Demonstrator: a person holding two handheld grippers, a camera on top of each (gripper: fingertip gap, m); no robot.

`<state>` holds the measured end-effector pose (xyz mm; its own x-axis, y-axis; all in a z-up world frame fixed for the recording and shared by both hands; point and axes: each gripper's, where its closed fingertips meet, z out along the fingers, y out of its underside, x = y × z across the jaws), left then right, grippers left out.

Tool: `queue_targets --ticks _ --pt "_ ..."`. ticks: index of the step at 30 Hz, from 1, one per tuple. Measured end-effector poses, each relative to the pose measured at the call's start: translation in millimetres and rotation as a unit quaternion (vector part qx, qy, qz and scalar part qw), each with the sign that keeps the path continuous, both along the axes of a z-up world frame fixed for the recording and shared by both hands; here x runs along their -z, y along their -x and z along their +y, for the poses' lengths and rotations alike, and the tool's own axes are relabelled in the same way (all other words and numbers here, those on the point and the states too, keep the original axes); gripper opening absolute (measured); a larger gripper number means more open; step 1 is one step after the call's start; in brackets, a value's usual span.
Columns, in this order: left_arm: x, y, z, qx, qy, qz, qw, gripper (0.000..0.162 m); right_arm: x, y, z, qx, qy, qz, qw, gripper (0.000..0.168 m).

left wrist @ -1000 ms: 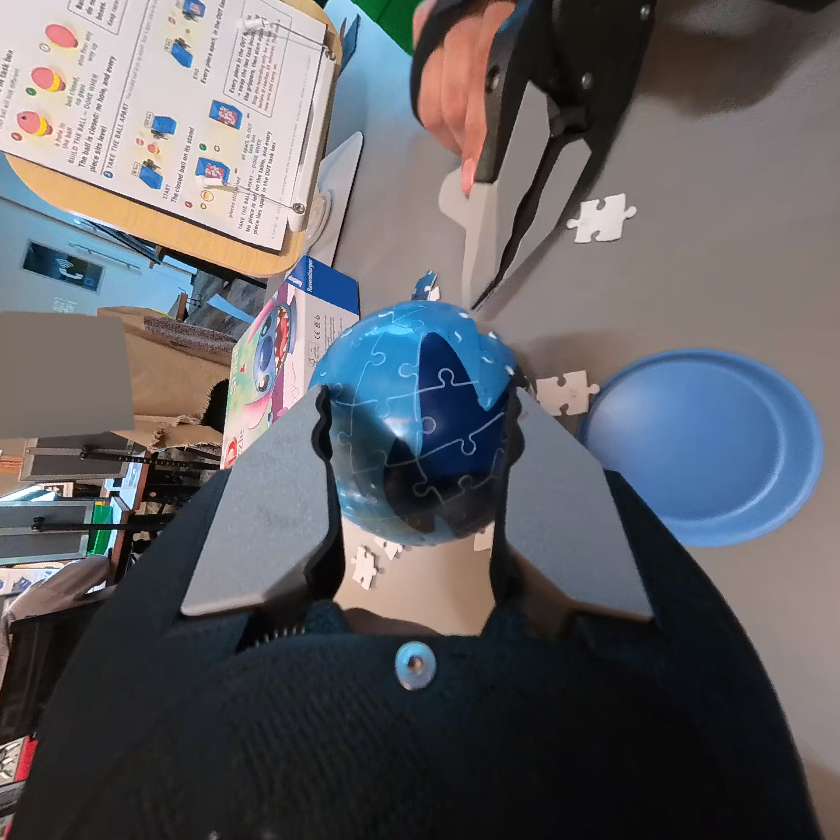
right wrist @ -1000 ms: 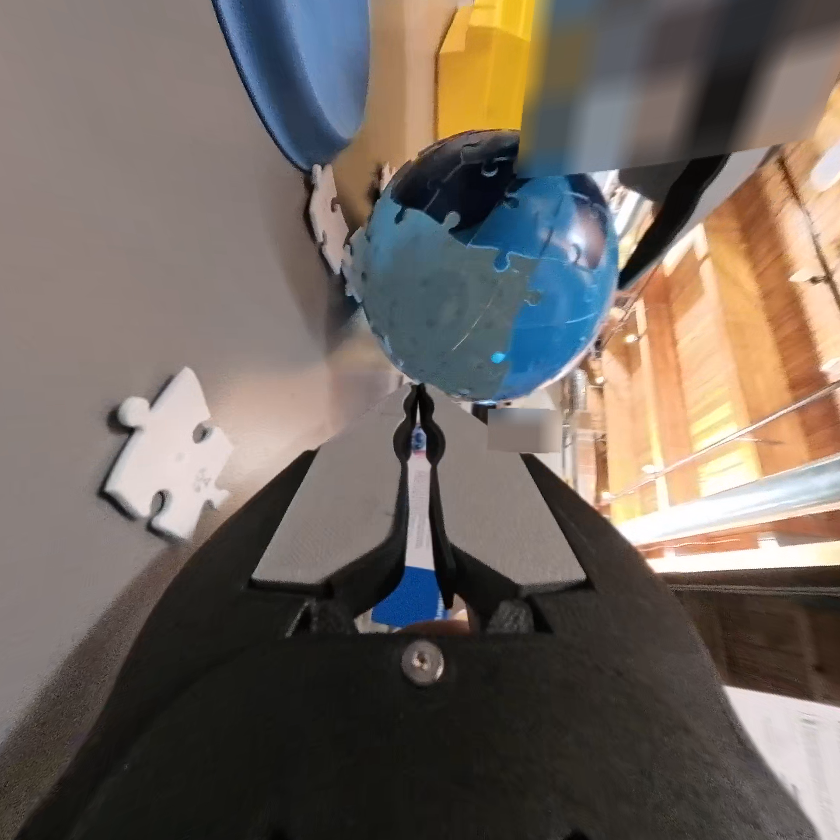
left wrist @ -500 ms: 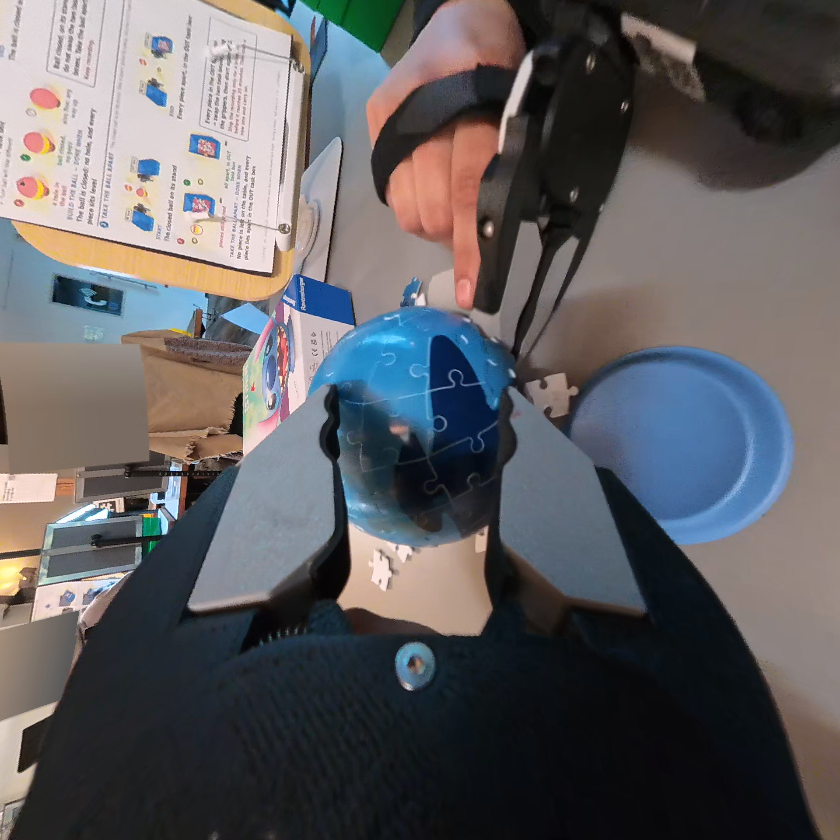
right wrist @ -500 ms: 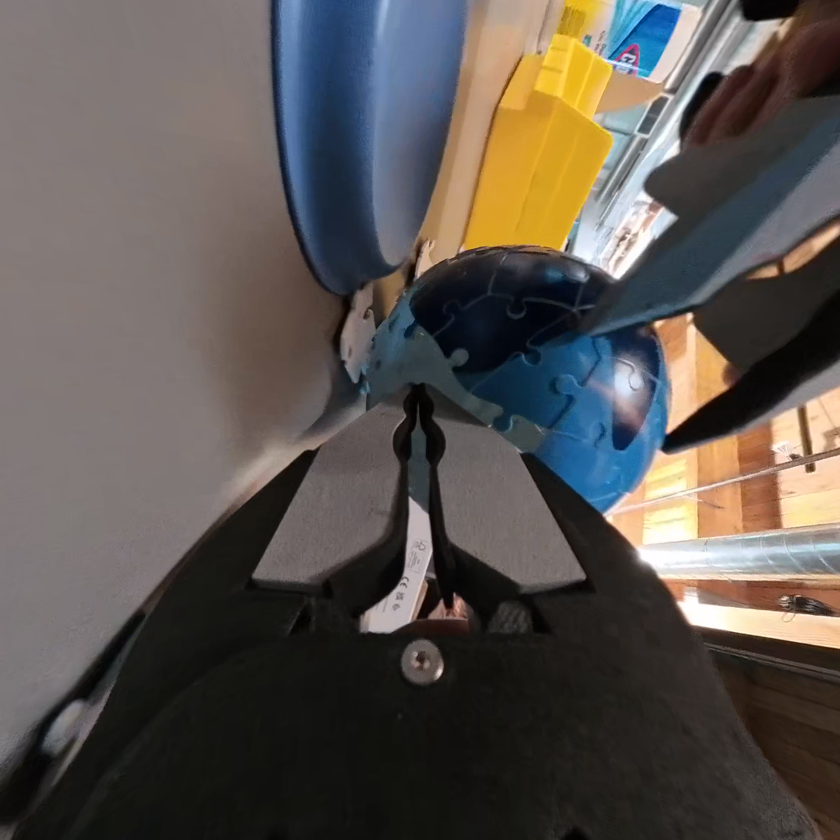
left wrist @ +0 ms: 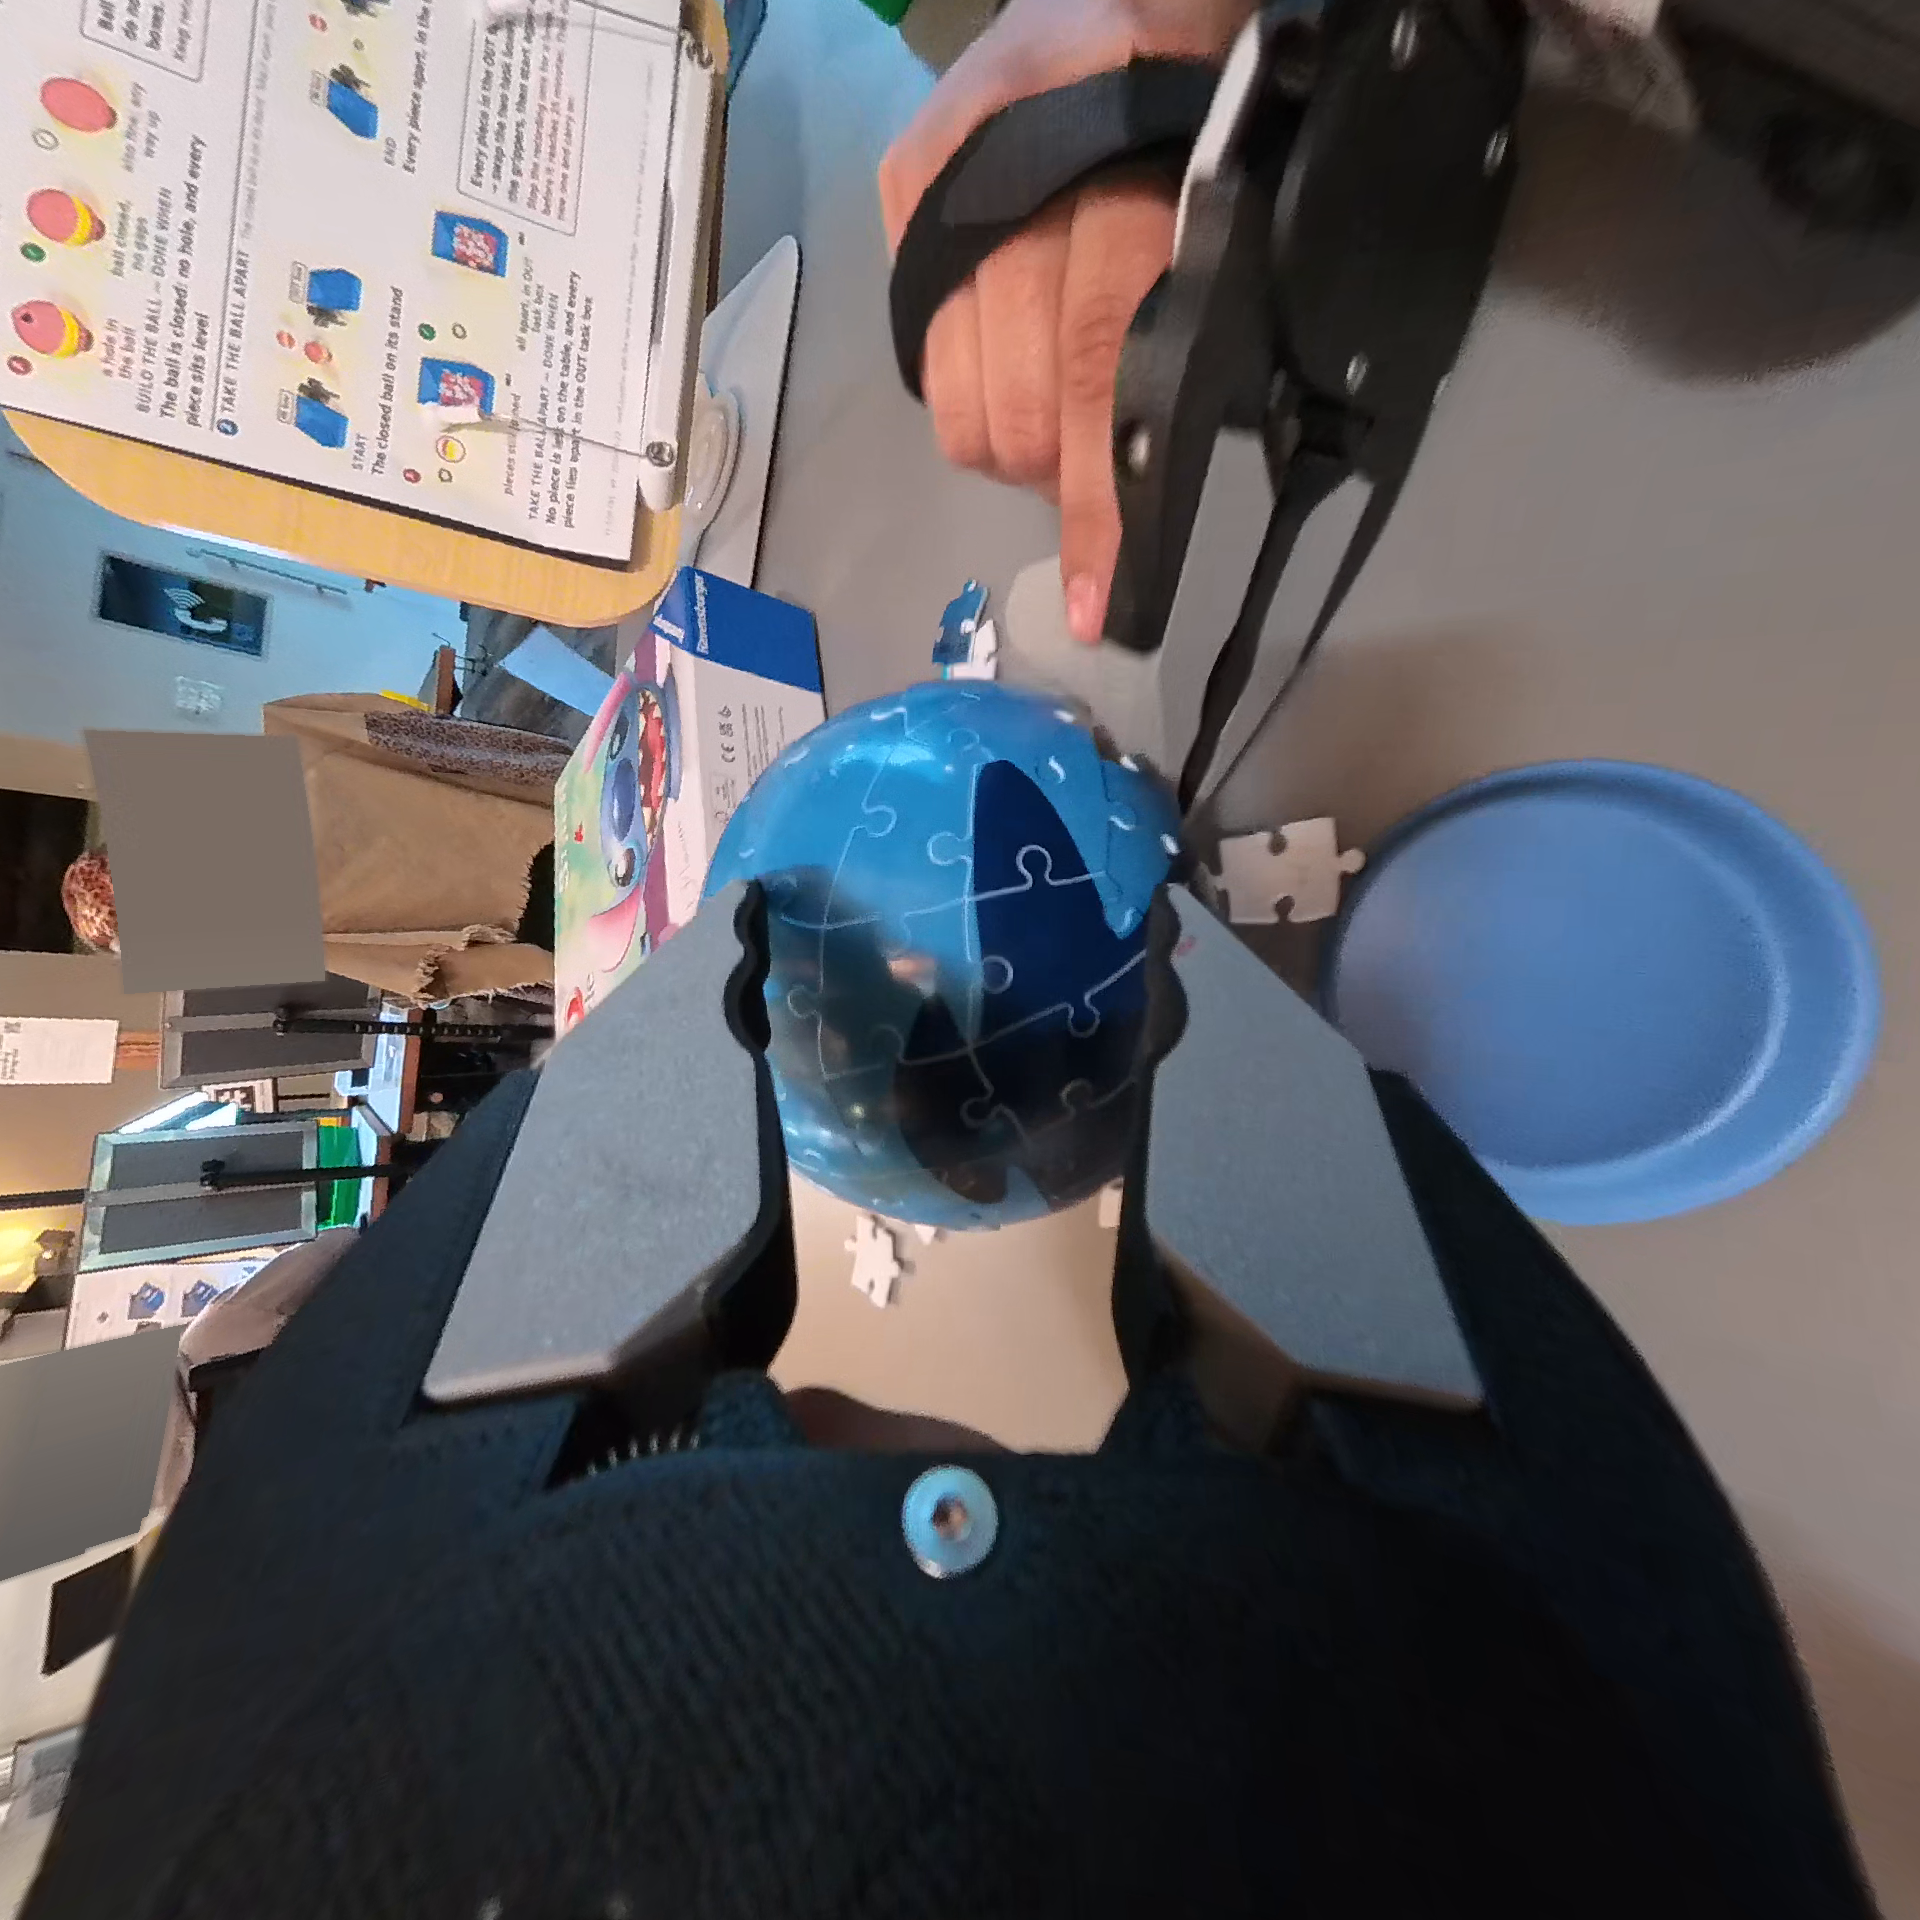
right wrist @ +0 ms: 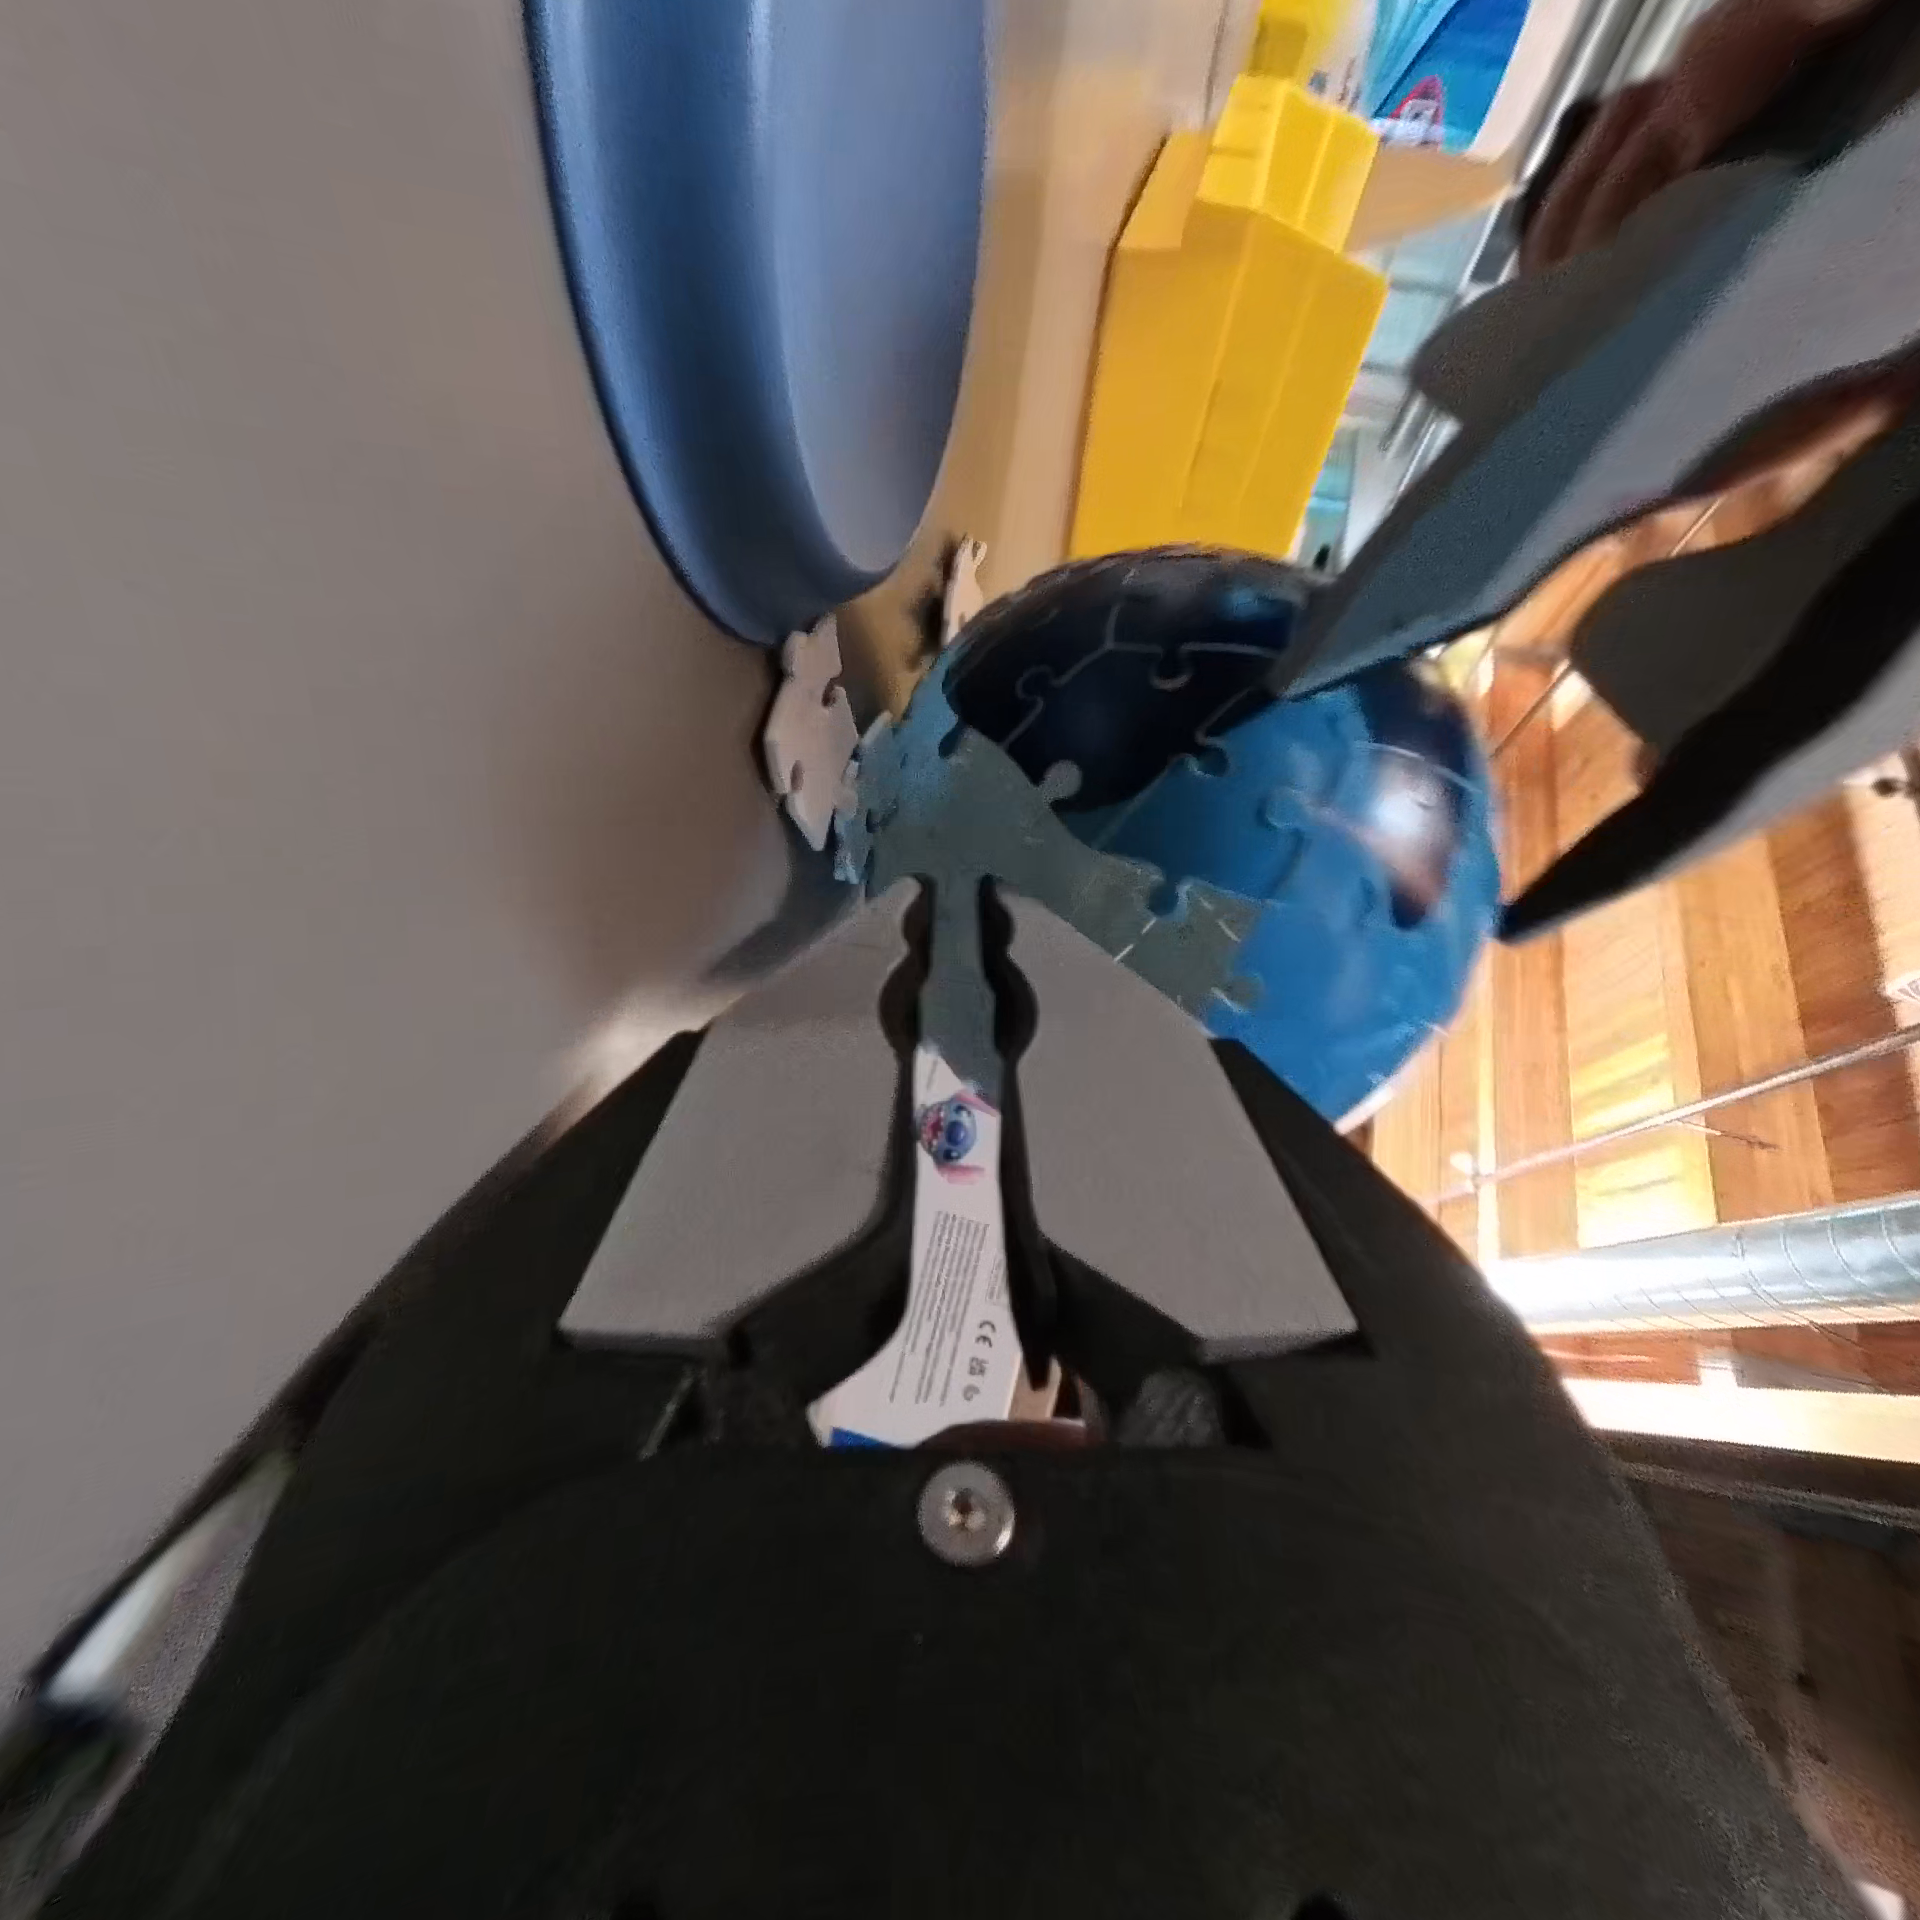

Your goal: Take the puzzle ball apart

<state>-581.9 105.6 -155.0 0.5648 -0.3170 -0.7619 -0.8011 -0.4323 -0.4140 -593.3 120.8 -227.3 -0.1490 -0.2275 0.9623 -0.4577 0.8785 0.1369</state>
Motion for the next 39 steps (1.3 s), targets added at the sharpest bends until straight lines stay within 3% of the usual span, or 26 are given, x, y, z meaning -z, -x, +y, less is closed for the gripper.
queue_targets --ticks 3,6,10,16,18,20,22,27,31,35,39 --pt "1 7 -1 -0.007 0.003 0.008 1.000 0.072 -13 -19 8 -0.036 0.064 -0.019 0.997 0.001" --pt "0 10 -3 -0.014 -0.004 -0.002 1.000 0.072 -10 -11 40 0.046 0.197 -0.166 0.965 0.014" --pt "-2 15 -8 -0.027 -0.023 -0.019 0.999 0.072 -10 -3 53 0.124 0.363 -0.348 0.855 0.029" --pt "-1 22 -25 -0.063 -0.062 -0.038 0.995 0.072 -24 3 26 0.056 0.484 -0.562 0.669 0.041" --pt "-1 18 -31 -0.069 -0.078 -0.051 0.993 0.070 -20 16 17 0.059 0.490 -0.594 0.636 0.045" --pt "-2 9 -35 -0.065 -0.093 -0.075 0.991 0.066 -16 34 14 0.083 0.492 -0.587 0.637 0.044" --pt "-2 2 -44 -0.063 -0.095 -0.082 0.990 0.060 -18 43 11 0.087 0.491 -0.580 0.644 0.030" --pt "-20 24 -67 -0.087 -0.112 -0.118 0.983 0.074 -38 59 -3 0.061 0.484 -0.562 0.668 0.016" --pt "-19 33 -75 -0.086 -0.101 -0.222 0.966 0.090 -51 63 -25 0.032 0.474 -0.582 0.660 0.022" --pt "2 32 -84 -0.113 -0.084 -0.240 0.961 0.105 -60 61 -46 0.002 0.452 -0.591 0.668 0.029" --pt "-2 21 -99 -0.118 -0.132 -0.231 0.957 0.089 -57 60 -32 0.031 0.454 -0.598 0.659 0.035"
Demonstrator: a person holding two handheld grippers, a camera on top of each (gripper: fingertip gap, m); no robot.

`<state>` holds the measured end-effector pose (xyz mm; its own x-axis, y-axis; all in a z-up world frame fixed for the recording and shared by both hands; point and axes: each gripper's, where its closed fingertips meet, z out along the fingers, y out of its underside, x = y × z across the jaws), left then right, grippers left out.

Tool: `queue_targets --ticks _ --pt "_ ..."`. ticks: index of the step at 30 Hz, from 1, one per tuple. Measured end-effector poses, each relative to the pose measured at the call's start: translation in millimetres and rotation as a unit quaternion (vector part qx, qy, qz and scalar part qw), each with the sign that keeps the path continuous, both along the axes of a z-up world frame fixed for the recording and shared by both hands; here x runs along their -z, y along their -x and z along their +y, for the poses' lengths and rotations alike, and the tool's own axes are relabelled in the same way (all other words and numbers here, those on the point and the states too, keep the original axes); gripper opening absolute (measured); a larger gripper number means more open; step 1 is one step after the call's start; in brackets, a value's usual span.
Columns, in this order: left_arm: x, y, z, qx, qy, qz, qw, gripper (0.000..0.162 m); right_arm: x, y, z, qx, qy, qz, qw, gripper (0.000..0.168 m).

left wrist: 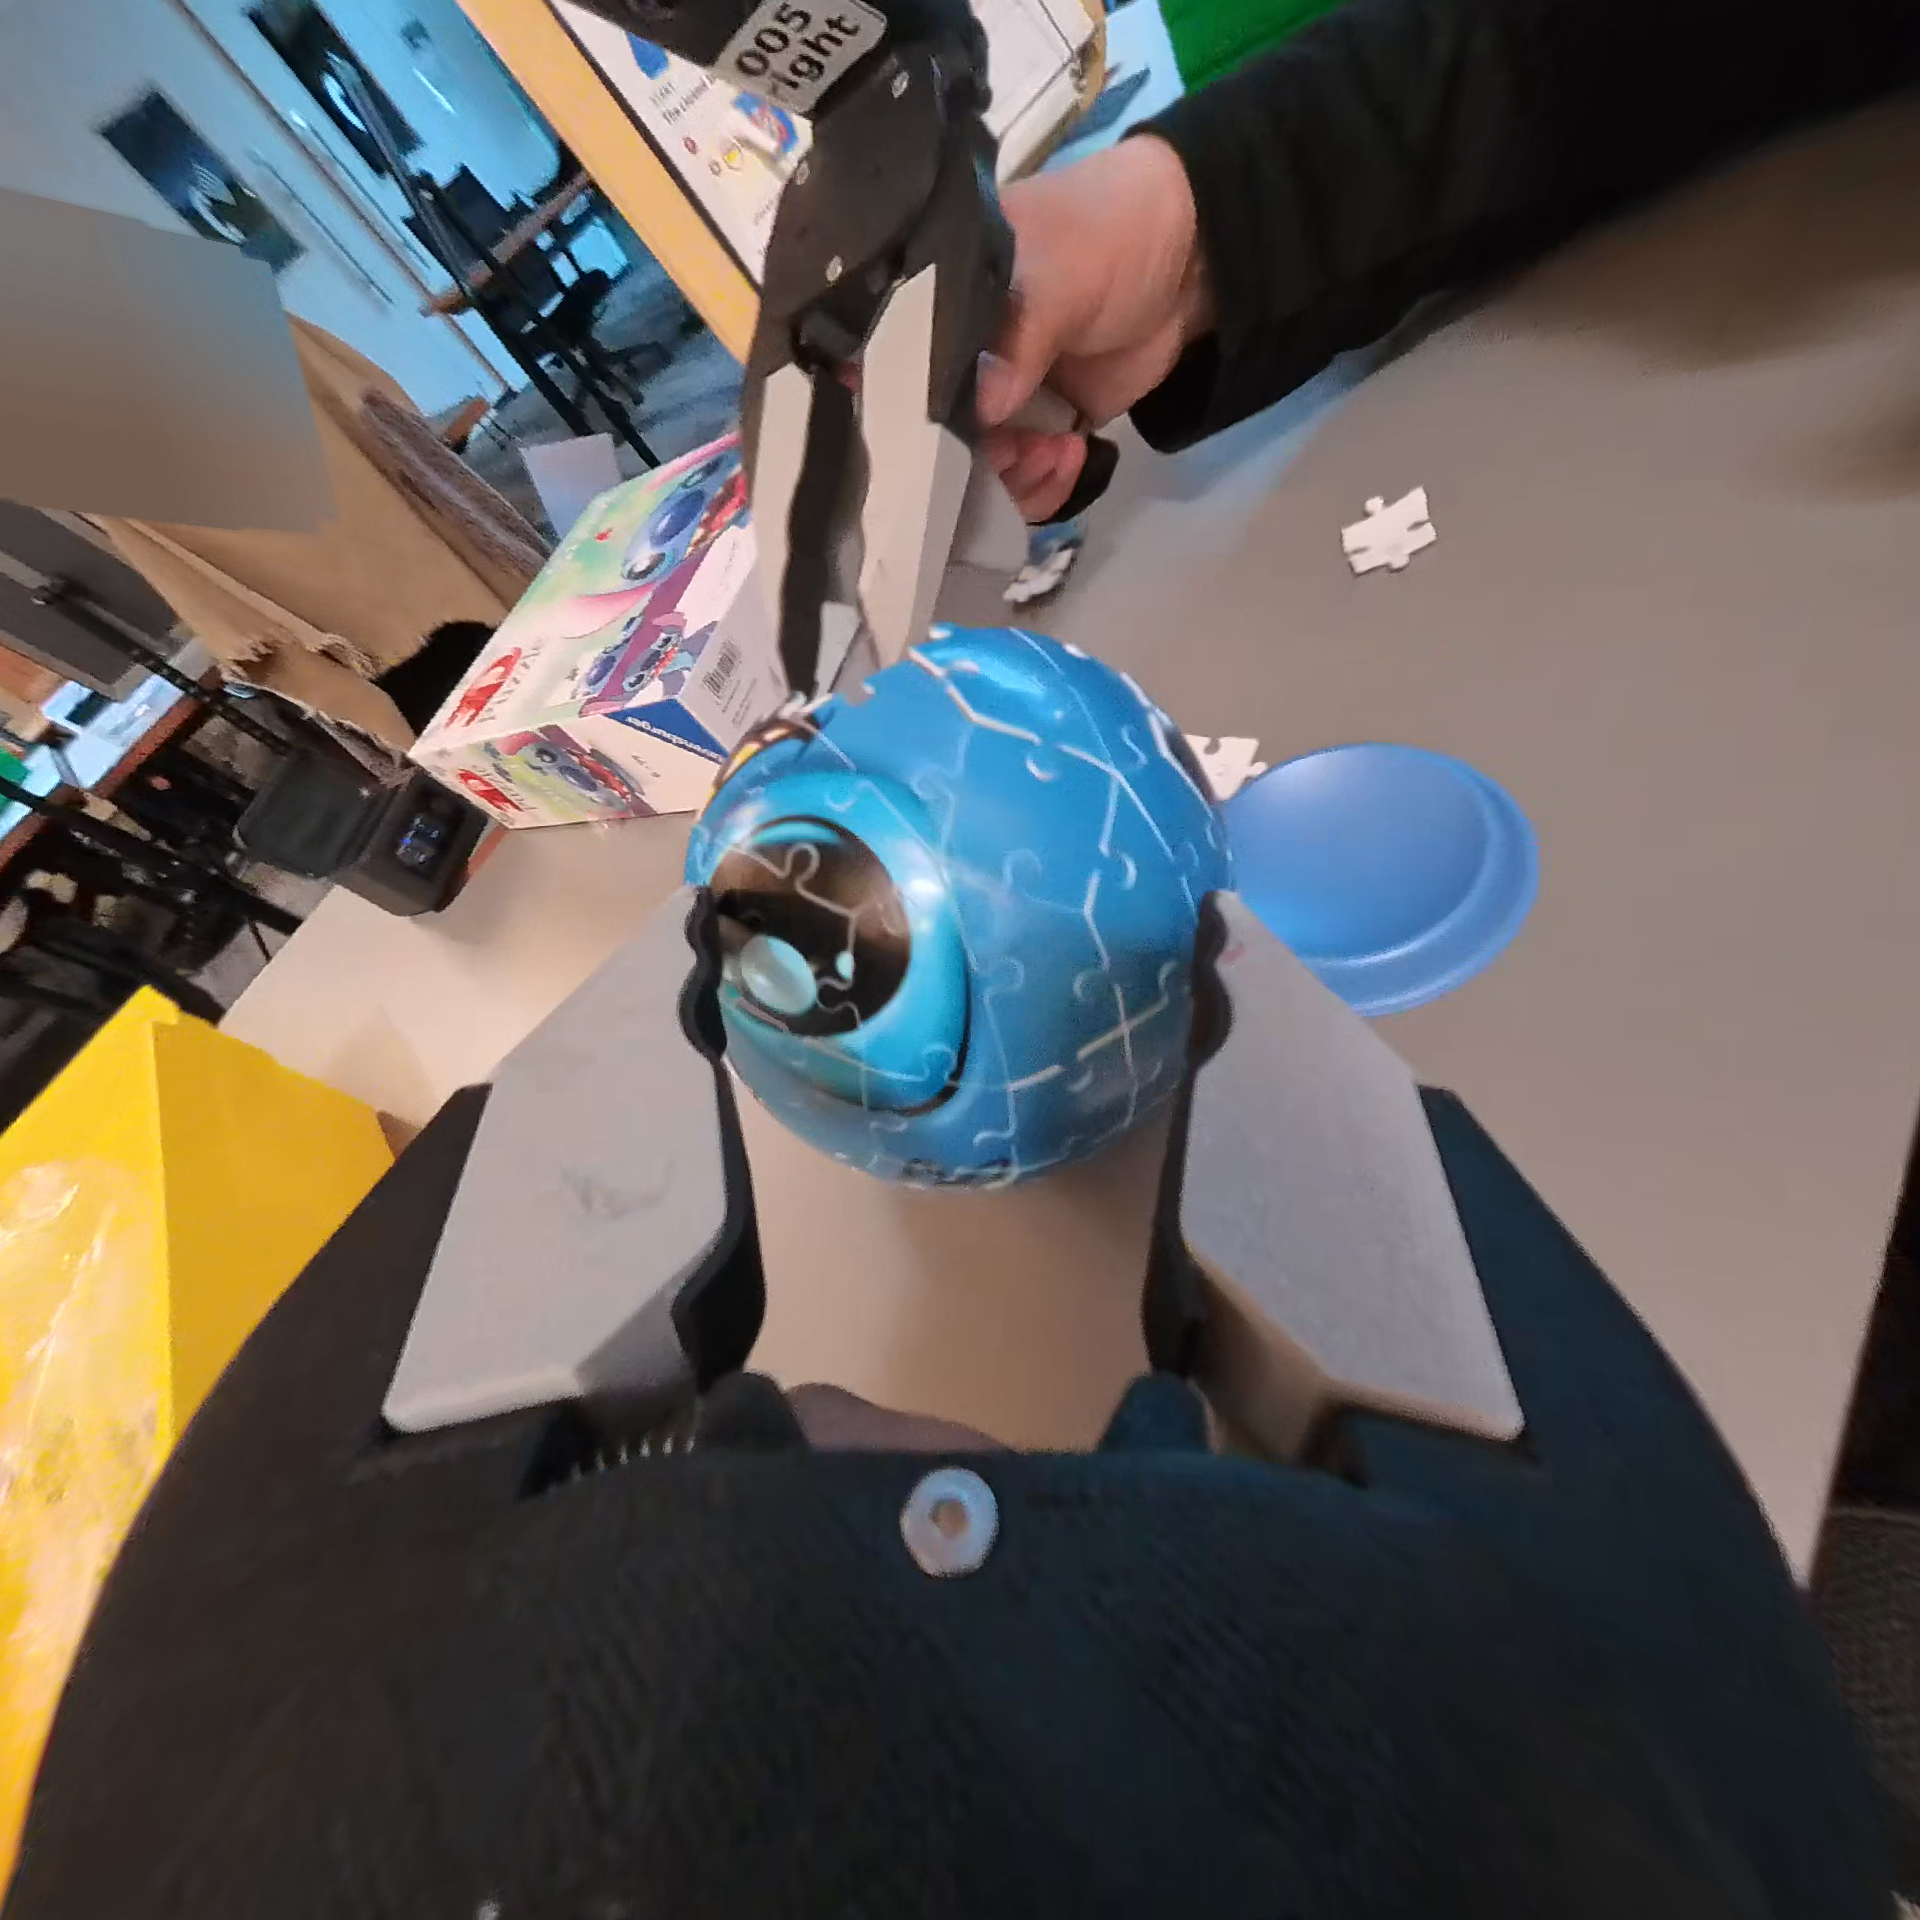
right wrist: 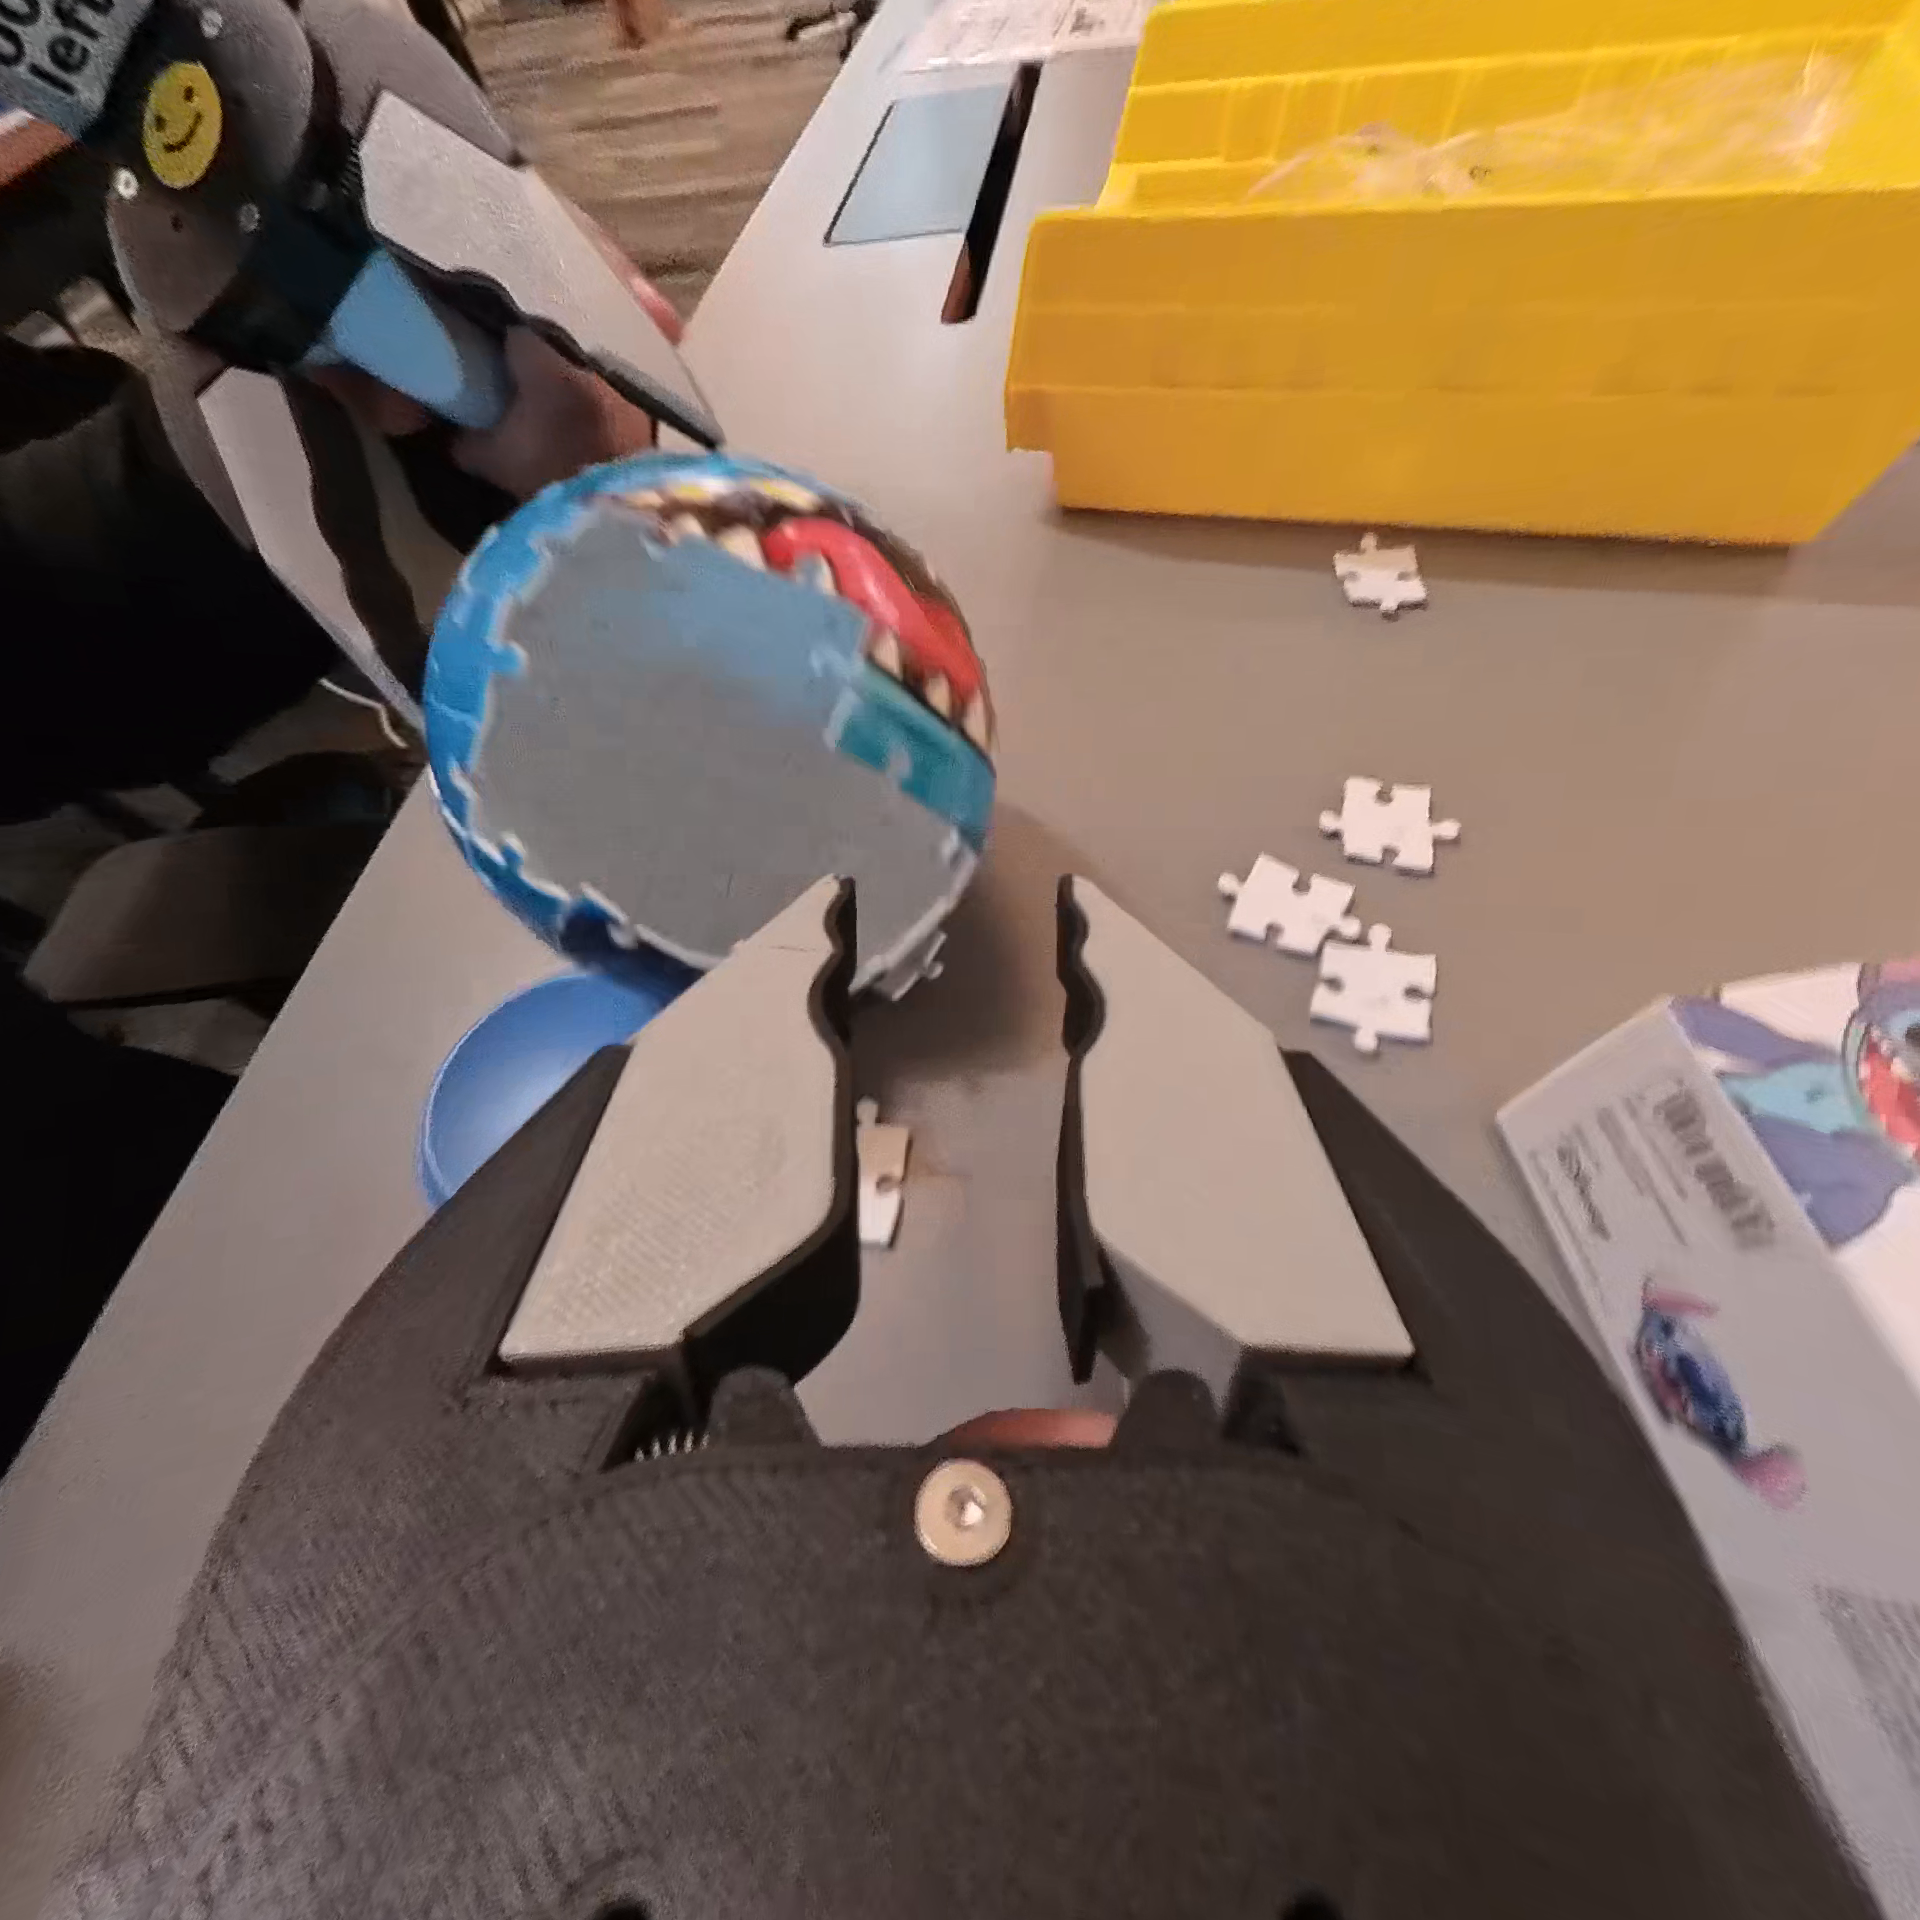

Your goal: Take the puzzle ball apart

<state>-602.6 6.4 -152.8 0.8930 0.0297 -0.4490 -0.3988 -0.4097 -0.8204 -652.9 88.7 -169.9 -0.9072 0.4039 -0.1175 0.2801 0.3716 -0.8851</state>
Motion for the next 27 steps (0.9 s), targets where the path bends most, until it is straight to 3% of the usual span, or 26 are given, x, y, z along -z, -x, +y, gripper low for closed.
queue_targets --ticks 4,9,15,16,18,21,25,27 --pt "3 -5 -13 -0.027 -0.021 0.002 0.999 0.089 21 -18 15 0.000 -0.014 -0.052 0.999 0.040" --pt "4 -12 -22 -0.040 -0.038 0.017 0.998 0.085 60 -27 32 0.017 -0.105 -0.049 0.993 0.041" --pt "-2 4 -33 -0.022 -0.055 -0.003 0.998 0.098 81 -39 24 0.006 -0.186 -0.069 0.980 0.041" --pt "-4 6 -34 -0.010 -0.062 -0.022 0.998 0.097 82 -39 24 0.007 -0.192 -0.063 0.979 0.033" --pt "-7 8 -34 0.014 -0.068 -0.056 0.996 0.092 82 -41 24 0.008 -0.192 -0.064 0.979 0.024" --pt "-4 10 -30 0.011 -0.063 -0.038 0.997 0.091 83 -44 23 0.001 -0.173 -0.079 0.982 0.004" --pt "7 9 -28 -0.015 -0.062 -0.012 0.998 0.089 81 -41 24 0.008 -0.148 -0.104 0.984 0.001" --pt "8 10 -30 -0.028 -0.079 -0.005 0.996 0.085 73 -35 22 0.021 -0.123 -0.103 0.987 0.013"
